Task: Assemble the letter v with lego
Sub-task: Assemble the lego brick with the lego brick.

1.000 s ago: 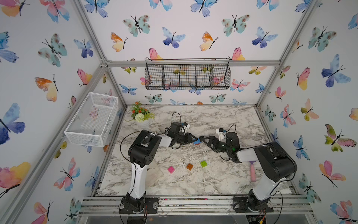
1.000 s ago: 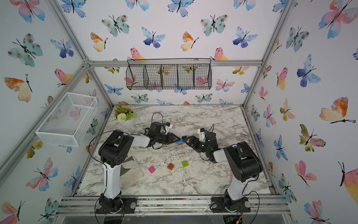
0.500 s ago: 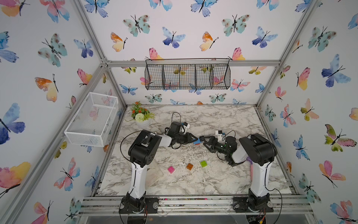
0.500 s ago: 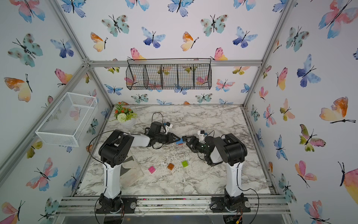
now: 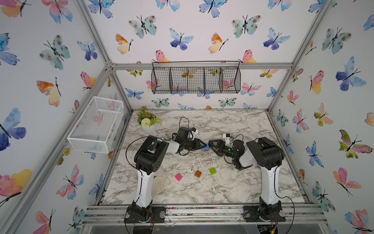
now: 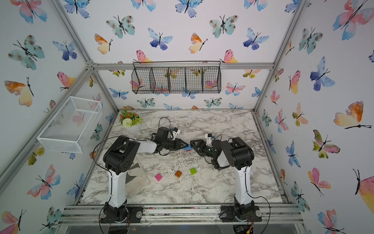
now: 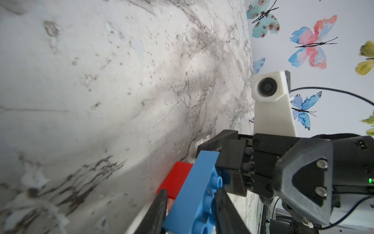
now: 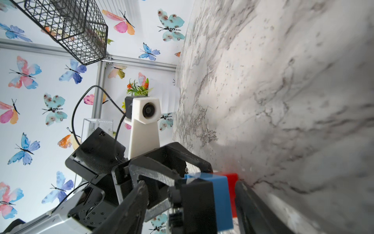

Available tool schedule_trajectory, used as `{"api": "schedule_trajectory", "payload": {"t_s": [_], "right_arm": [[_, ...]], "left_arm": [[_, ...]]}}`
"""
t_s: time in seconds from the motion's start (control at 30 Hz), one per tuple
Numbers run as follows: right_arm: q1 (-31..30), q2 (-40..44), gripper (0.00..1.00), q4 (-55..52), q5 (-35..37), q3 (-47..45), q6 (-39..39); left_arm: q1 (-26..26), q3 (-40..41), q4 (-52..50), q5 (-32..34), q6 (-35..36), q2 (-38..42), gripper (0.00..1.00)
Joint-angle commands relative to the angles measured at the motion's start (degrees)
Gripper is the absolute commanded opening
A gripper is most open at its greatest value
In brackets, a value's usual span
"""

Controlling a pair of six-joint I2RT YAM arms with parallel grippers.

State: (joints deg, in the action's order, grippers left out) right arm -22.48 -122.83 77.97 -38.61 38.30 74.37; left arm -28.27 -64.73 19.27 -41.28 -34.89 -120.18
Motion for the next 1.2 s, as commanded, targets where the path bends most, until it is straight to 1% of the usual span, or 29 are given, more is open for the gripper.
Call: {"api": "schedule_trajectory", "payload": {"t_s": [0.0,0.1,0.47,0.53,0.63,0.67,0.73,0.8,0.83,0.87,0.93,0.97,1.03,1.07,1.1,1.17], "right_arm": [[-0.63,-1.52,0.65,-0.28,0.11,0.94,0.23],[-0.94,-2.24,0.59,-0.2,-0.06,1.33,0.39],[-1.65,-2.86,0.29,-1.82,1.15,1.25,-0.83],[-1.78,-2.95,0.26,-1.86,1.33,1.09,-1.13],[-2.03,-2.86,0.09,-2.5,1.68,0.99,-1.89],[-2.13,-2.68,0.06,-3.28,1.93,0.94,-2.47],[-2.29,-2.19,0.01,-4.91,2.37,0.9,-3.43],[-2.39,-1.52,0.02,-6.19,2.53,0.89,-4.24],[-2.39,-1.15,0.06,-6.44,2.49,0.83,-4.42],[-2.4,-0.6,0.15,-6.84,2.65,0.64,-4.66],[-2.39,0.93,0.27,-9.11,2.88,0.88,-5.87],[-2.39,1.83,0.33,-10.68,3.06,0.98,-6.48],[-2.39,3.63,0.4,-12.81,3.41,1.05,-7.72],[-2.44,4.37,0.42,-14.32,3.54,1.35,-8.49],[-2.4,4.96,0.45,-15.7,3.4,1.69,-9.07],[-2.44,5.74,0.55,-16.81,3.1,2.13,-9.42]], "left_arm": [[-0.29,2.68,-11.63,5.42,2.46,-4.9,0.36],[-0.28,2.59,-11.67,5.42,2.46,-4.81,0.36],[-0.23,2.94,-11.64,5.42,2.46,-4.44,0.36],[-0.25,2.94,-11.65,5.42,2.46,-4.45,0.36],[-0.21,3.01,-11.69,5.42,2.48,-4.45,0.36],[-0.27,3.03,-11.63,5.46,2.46,-4.45,0.36],[-0.22,3.1,-11.78,5.5,2.46,-4.28,0.36],[-0.14,3.11,-11.77,5.51,2.46,-3.85,0.36],[-0.1,3.19,-11.84,5.51,2.46,-3.52,0.37],[0.01,3.37,-11.87,5.51,2.37,-3.11,0.39],[0.19,3.8,-11.8,5.72,2.29,-2.02,0.44],[0.31,4.03,-11.88,5.93,2.27,-1.29,0.48],[0.57,4.42,-11.97,6.14,2.2,-0.13,0.54],[0.72,4.35,-11.89,5.94,2.2,0.31,0.59],[0.92,4.2,-11.81,5.32,2.34,0.47,0.61],[1.68,3.63,-11.97,4.48,2.27,0.84,0.65]]}}
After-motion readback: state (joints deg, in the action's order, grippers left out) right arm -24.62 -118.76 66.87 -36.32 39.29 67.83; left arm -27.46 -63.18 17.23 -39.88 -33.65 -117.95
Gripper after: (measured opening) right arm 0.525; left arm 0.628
